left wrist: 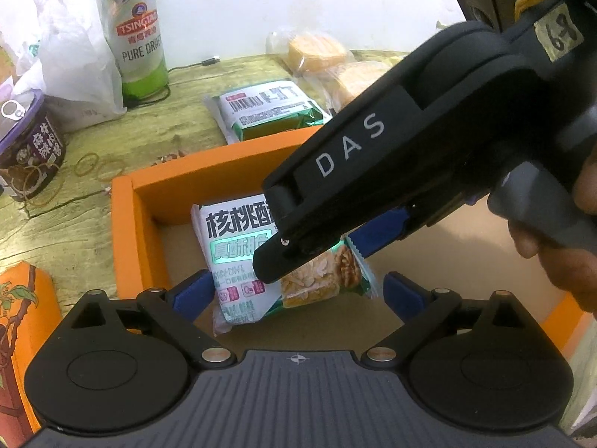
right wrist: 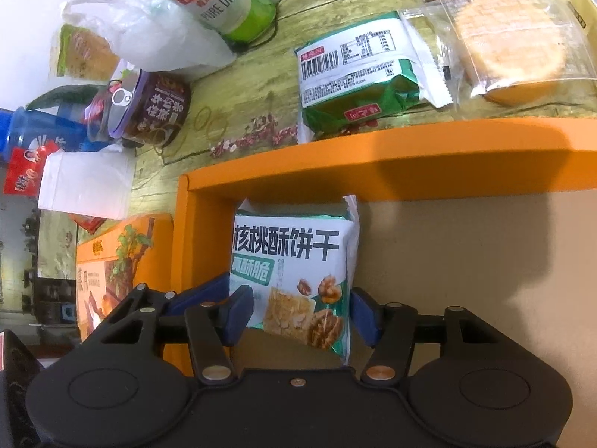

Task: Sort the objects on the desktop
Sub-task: 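Lower the packet into the orange tray and open the right tool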

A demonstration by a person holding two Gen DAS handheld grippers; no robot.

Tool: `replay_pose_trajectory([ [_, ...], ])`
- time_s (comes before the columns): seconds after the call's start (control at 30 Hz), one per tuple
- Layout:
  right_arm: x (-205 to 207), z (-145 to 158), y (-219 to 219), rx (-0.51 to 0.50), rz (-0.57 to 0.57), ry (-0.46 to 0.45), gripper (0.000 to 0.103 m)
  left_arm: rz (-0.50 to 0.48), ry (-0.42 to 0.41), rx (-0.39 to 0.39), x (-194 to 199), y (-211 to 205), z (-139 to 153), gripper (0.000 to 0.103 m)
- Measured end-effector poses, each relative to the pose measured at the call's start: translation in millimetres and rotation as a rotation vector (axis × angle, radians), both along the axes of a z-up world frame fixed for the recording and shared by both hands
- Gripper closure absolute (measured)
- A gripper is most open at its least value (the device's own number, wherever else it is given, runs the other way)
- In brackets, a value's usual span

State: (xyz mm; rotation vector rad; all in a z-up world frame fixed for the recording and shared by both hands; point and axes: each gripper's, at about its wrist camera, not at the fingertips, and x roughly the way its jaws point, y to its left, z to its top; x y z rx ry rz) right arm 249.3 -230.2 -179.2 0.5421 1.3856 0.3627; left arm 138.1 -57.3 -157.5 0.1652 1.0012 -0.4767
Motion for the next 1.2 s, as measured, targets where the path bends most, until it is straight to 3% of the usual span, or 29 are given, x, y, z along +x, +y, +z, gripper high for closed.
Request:
replay_pose_trajectory([
  [1.2, -12, 6, -8, 0.018, -0.043, -0.012, 0.047, 0.008, -0.026, 0.032, -4, 0, 7, 0.005],
])
